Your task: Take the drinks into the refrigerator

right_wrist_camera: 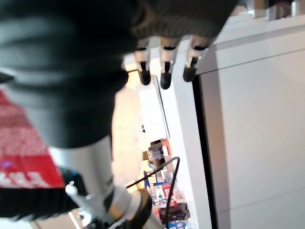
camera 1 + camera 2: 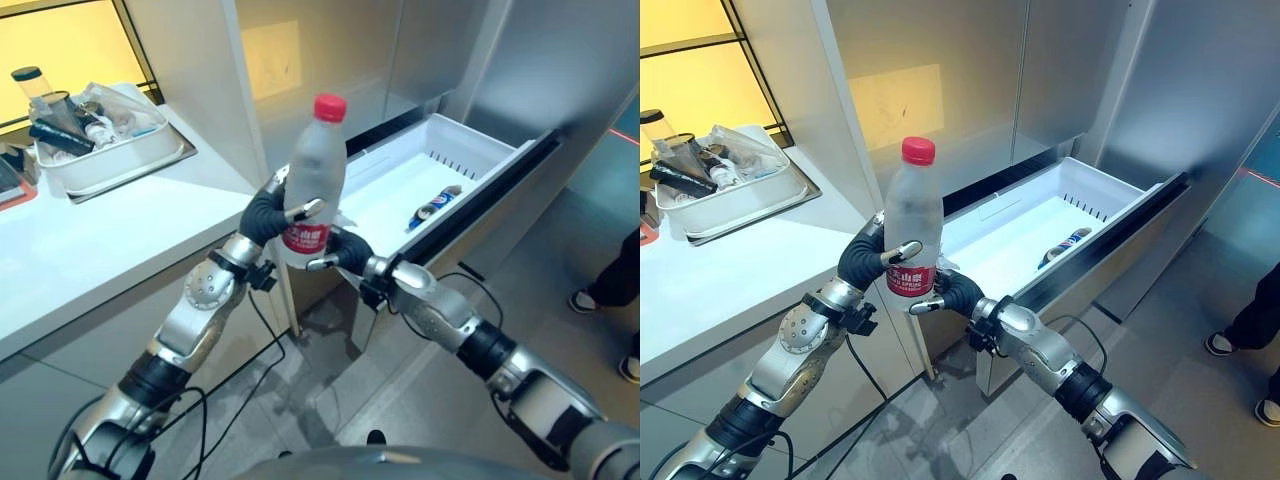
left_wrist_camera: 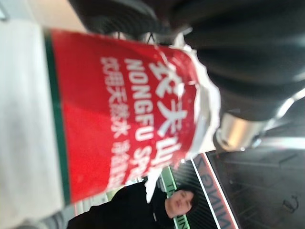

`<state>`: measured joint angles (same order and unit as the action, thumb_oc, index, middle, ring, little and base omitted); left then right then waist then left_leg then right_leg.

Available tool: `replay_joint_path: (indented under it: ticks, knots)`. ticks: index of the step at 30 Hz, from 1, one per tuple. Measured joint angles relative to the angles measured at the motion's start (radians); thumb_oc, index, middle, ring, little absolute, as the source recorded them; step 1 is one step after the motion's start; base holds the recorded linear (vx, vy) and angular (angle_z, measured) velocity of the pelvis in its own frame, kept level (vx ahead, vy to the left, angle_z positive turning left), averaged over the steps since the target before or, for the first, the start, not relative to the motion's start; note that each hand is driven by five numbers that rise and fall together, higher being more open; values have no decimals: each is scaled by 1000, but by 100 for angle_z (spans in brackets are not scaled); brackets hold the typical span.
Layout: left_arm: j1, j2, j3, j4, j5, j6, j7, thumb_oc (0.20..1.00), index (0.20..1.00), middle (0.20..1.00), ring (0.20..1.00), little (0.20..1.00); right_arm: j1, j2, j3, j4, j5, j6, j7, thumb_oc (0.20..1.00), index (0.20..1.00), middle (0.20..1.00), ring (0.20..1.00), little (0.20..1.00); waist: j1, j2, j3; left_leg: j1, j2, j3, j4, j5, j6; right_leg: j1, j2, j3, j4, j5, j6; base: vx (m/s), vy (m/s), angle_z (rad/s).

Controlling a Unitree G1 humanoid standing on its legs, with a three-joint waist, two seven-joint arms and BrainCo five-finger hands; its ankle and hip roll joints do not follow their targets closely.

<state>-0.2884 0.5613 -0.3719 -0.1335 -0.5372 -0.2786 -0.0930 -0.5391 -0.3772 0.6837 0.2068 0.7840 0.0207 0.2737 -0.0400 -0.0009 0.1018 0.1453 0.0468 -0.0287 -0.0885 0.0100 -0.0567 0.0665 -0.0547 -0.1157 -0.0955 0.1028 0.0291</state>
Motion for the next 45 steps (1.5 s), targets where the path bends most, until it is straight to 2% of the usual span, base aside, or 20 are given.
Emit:
replay_joint_path:
  ticks: [5, 21, 29, 45]
  knots:
    - [0, 1, 0, 0, 0, 6, -6, 200, 200, 200, 200, 200, -39, 4, 37, 2, 0, 0, 1, 1000, 1000, 1000, 1000, 1000, 0, 4, -2, 1, 0, 1, 0, 0, 0, 0, 0, 1, 3, 0, 0, 0, 0, 0]
    - [0, 8, 0, -2, -29, 10, -48, 200, 200, 200, 200, 200, -69, -7, 44, 2, -8, 0, 36, 1000, 1000, 1000, 1000, 1000, 0, 12, -7, 5, 0, 24, 0, -1, 0, -6, 2, 24, -1, 3, 0, 9, -2, -4]
    - [-2, 8, 3, -4, -48, 11, -59, 200, 200, 200, 200, 200, -87, 23, 43, 36, -2, -32, 36, 1000, 1000, 1000, 1000, 1000, 1, 12, -8, 2, 1, 26, 0, -1, 0, -10, 3, 27, -2, 3, -1, 0, 0, 0]
    - [-6, 4, 9, -4, -86, 11, -52, 200, 200, 200, 200, 200, -87, 33, 58, 33, 189, -20, 27, 1000, 1000, 1000, 1000, 1000, 2, 12, -8, 1, 1, 28, 0, -1, 0, -12, 3, 28, -2, 4, -1, 0, 0, 0]
